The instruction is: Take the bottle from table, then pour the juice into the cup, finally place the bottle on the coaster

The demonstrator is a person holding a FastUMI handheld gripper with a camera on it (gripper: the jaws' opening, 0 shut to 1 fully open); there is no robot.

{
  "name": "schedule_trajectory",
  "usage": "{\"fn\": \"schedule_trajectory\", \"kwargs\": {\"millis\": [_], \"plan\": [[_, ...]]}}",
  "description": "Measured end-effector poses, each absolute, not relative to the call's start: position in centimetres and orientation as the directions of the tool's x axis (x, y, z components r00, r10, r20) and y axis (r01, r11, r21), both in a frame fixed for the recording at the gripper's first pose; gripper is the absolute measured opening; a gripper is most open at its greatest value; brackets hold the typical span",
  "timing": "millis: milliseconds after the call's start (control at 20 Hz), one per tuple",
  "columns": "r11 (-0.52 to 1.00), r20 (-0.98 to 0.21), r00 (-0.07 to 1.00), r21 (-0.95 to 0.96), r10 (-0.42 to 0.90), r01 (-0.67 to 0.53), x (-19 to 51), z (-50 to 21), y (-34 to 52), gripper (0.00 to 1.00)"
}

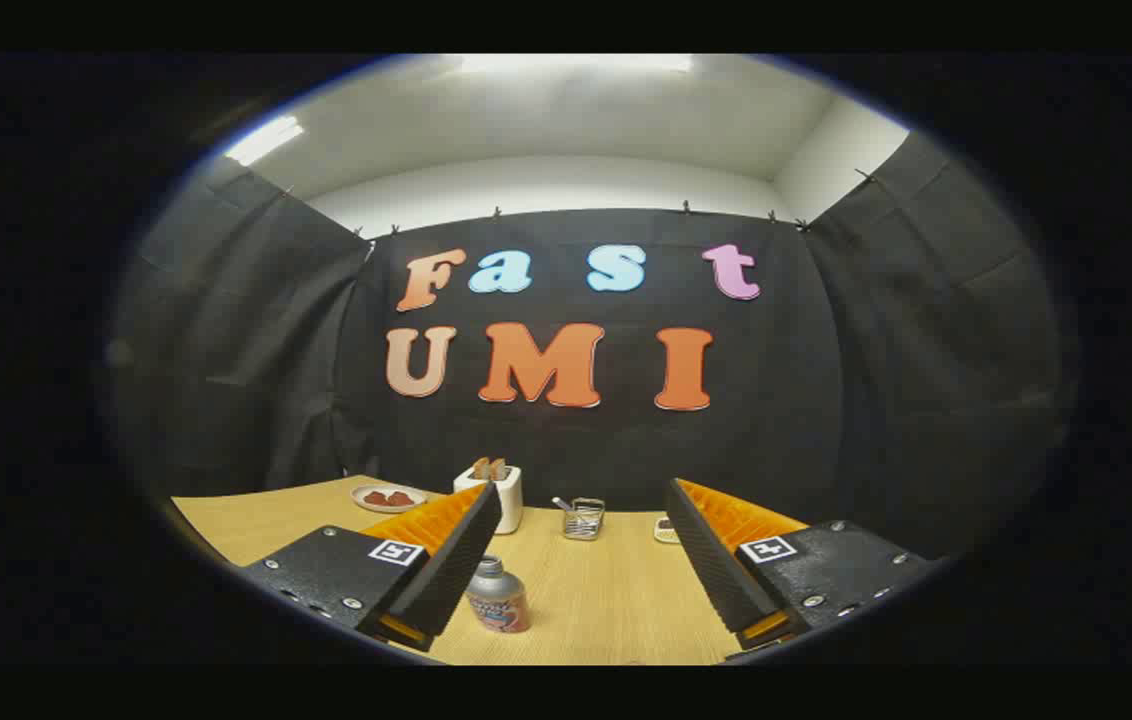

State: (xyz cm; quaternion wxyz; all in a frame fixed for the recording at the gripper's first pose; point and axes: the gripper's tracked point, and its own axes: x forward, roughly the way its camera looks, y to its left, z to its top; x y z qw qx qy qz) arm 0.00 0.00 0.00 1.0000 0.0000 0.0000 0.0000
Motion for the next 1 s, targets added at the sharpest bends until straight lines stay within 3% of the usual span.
{"fn": "schedule_trajectory", "kwargs": {"millis": [1000], "plan": [[0.999,-0.001,0.999,0.035,0.033,-0.033,-0.3,-1.0,1.7,0.99]]}}
